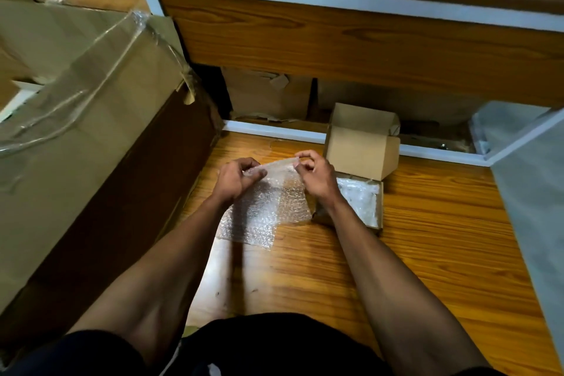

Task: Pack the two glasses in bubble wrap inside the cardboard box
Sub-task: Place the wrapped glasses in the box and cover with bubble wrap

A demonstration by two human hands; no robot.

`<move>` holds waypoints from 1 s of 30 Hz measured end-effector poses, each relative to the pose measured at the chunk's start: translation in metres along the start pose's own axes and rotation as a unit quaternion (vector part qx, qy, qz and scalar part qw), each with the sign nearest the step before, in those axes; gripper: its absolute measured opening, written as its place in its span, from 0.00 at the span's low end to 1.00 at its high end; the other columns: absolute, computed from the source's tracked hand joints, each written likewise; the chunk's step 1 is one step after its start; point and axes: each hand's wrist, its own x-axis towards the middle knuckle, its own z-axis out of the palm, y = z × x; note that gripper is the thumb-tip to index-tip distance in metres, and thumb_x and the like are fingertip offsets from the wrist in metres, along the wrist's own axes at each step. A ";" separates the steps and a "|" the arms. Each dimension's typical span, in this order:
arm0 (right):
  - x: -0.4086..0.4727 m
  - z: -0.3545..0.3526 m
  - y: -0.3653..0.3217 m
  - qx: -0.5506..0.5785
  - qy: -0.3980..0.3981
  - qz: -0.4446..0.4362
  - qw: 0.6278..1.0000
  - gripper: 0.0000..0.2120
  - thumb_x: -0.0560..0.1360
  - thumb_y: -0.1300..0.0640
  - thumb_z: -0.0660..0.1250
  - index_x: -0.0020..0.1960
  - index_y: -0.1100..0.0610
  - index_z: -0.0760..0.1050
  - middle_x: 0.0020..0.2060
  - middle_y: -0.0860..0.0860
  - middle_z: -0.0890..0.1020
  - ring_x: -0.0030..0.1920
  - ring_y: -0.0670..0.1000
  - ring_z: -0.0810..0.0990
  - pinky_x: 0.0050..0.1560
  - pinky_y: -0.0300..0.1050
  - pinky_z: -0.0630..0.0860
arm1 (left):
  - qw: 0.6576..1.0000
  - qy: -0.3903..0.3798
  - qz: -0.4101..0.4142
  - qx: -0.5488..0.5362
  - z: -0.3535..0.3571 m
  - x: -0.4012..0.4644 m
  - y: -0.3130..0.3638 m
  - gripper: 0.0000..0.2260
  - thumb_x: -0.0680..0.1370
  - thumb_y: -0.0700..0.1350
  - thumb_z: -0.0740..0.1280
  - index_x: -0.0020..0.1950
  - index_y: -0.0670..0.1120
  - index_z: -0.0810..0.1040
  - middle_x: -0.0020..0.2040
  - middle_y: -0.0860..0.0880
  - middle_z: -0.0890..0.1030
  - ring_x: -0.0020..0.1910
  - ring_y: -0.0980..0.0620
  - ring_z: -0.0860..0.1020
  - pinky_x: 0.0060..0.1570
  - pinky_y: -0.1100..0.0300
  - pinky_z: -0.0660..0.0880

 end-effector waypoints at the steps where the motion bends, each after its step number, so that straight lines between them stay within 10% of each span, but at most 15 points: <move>1: -0.002 -0.005 -0.001 0.025 -0.006 0.007 1.000 0.09 0.82 0.54 0.70 0.62 0.50 0.79 0.53 0.50 0.86 0.49 0.47 0.85 0.47 0.45 0.81 | 0.998 -0.017 0.003 -0.058 -0.002 -0.005 0.006 0.11 0.77 0.55 0.77 0.50 0.48 0.86 0.46 0.53 0.87 0.48 0.50 0.83 0.51 0.53 0.77; 7: -0.024 -0.027 0.003 0.104 -0.099 0.033 0.989 0.27 0.74 0.45 0.78 0.68 0.52 0.76 0.58 0.49 0.85 0.54 0.47 0.86 0.49 0.43 0.83 | 0.985 -0.068 0.020 -0.157 -0.002 -0.021 0.030 0.08 0.80 0.43 0.75 0.53 0.38 0.85 0.44 0.45 0.84 0.42 0.50 0.80 0.45 0.61 0.79; 16: -0.047 -0.043 0.021 0.097 -0.030 0.066 0.993 0.12 0.78 0.52 0.75 0.60 0.52 0.82 0.55 0.51 0.87 0.54 0.51 0.86 0.58 0.54 0.84 | 0.970 -0.070 -0.024 -0.231 0.015 -0.039 0.037 0.07 0.79 0.42 0.76 0.54 0.40 0.85 0.43 0.47 0.83 0.38 0.53 0.76 0.36 0.61 0.72; 26: -0.076 -0.069 0.031 0.135 -0.033 0.093 0.986 0.28 0.68 0.38 0.80 0.65 0.43 0.78 0.62 0.54 0.84 0.58 0.54 0.86 0.59 0.57 0.83 | 0.967 -0.160 -0.037 -0.197 0.036 -0.054 0.046 0.09 0.80 0.46 0.75 0.55 0.41 0.85 0.40 0.54 0.84 0.36 0.60 0.78 0.35 0.64 0.71; 30: -0.080 -0.076 0.035 0.113 0.032 0.088 0.989 0.21 0.74 0.46 0.78 0.64 0.51 0.81 0.58 0.53 0.86 0.57 0.56 0.86 0.59 0.59 0.83 | 0.963 -0.195 -0.031 -0.186 0.044 -0.054 0.054 0.10 0.80 0.45 0.75 0.56 0.40 0.85 0.45 0.53 0.86 0.41 0.61 0.81 0.37 0.67 0.74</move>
